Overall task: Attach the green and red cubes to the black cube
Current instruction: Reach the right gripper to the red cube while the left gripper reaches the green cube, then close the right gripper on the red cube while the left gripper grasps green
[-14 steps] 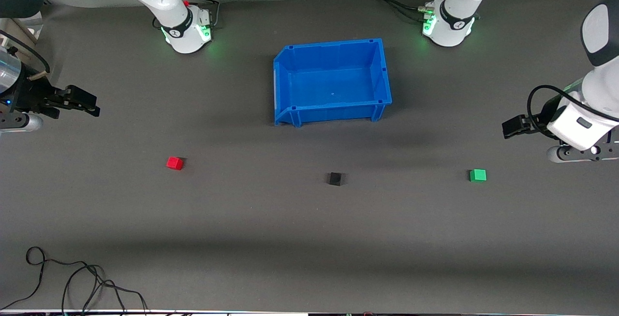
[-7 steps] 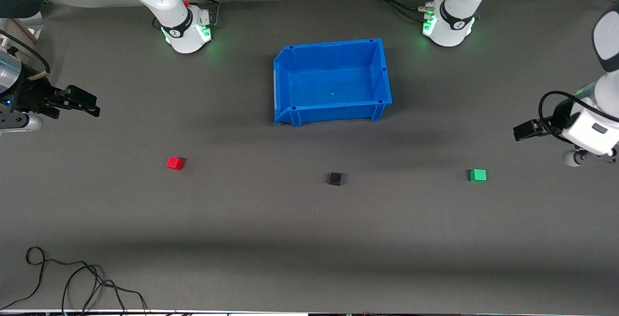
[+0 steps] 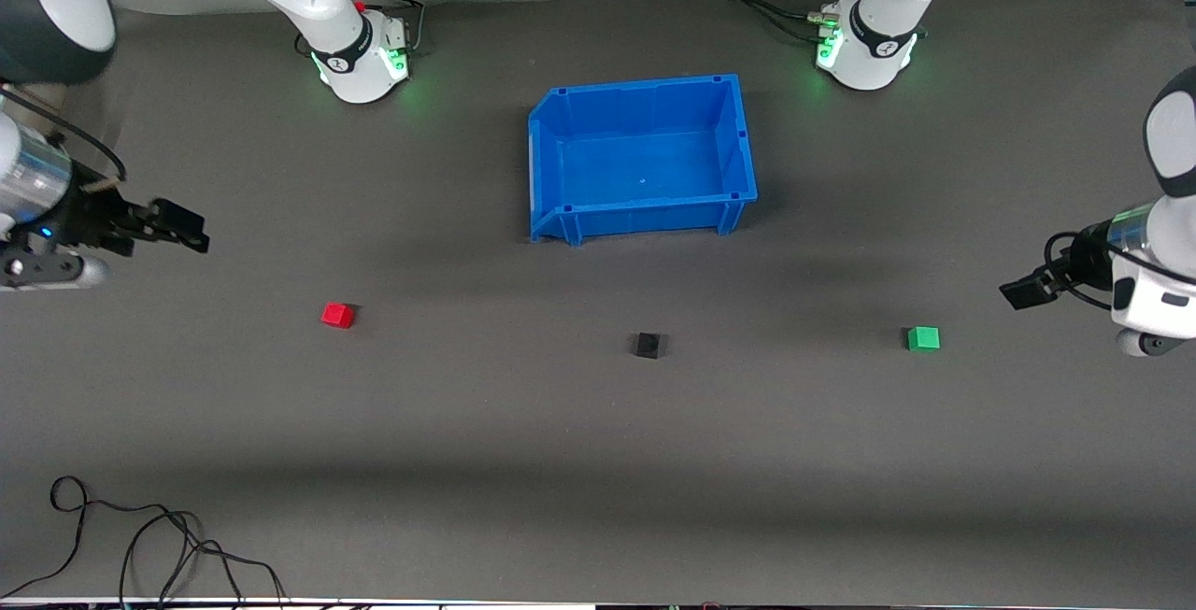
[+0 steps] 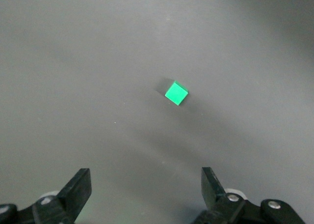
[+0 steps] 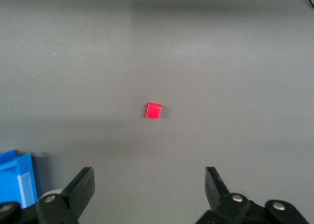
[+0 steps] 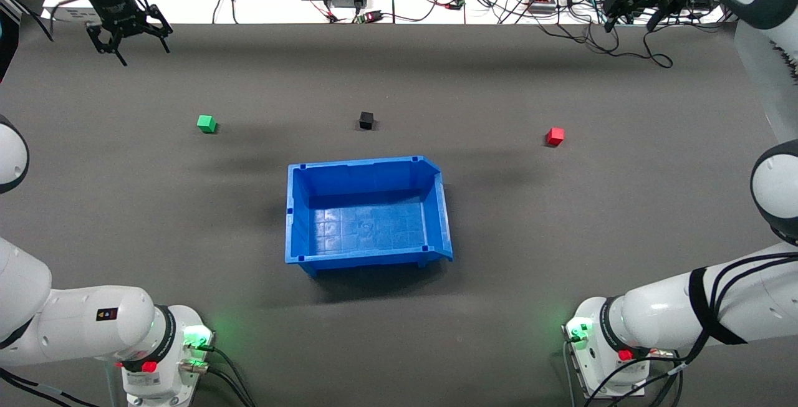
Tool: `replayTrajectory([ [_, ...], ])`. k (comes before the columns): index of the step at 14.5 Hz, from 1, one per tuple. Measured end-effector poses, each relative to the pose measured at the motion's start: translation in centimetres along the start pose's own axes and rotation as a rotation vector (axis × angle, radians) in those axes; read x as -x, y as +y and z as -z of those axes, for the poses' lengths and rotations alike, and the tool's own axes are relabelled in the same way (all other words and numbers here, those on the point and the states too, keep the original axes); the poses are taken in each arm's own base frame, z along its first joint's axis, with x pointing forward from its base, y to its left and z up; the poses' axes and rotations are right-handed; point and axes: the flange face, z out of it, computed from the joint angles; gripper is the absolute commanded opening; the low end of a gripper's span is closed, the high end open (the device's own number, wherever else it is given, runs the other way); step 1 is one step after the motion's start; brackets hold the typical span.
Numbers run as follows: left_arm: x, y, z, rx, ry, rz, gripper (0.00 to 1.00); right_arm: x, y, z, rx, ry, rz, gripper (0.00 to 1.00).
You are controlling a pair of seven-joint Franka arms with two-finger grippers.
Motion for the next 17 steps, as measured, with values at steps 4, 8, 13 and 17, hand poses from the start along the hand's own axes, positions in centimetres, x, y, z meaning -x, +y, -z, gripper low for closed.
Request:
replayTrajectory([
  [4,-1.5,-0.3,-6.3,0.045,0.025,0.276,1.00,-0.7,-2.4,-6.7,0.003,-0.006,-0.041,1.00],
  [8,-2.7,-0.2,-10.3,0.098,0.039,0.572,1.00,-0.9,-2.1,-14.2,0.006,-0.018,-0.051,1.00],
  [13,-2.0,-0.2,-16.3,0.122,0.042,0.681,0.98,1.2,-0.9,-23.3,0.004,0.029,-0.074,1.00],
  [17,-2.6,0.0,-21.3,0.172,0.063,0.755,0.97,1.4,0.6,-28.9,-0.005,0.047,-0.121,1.00],
])
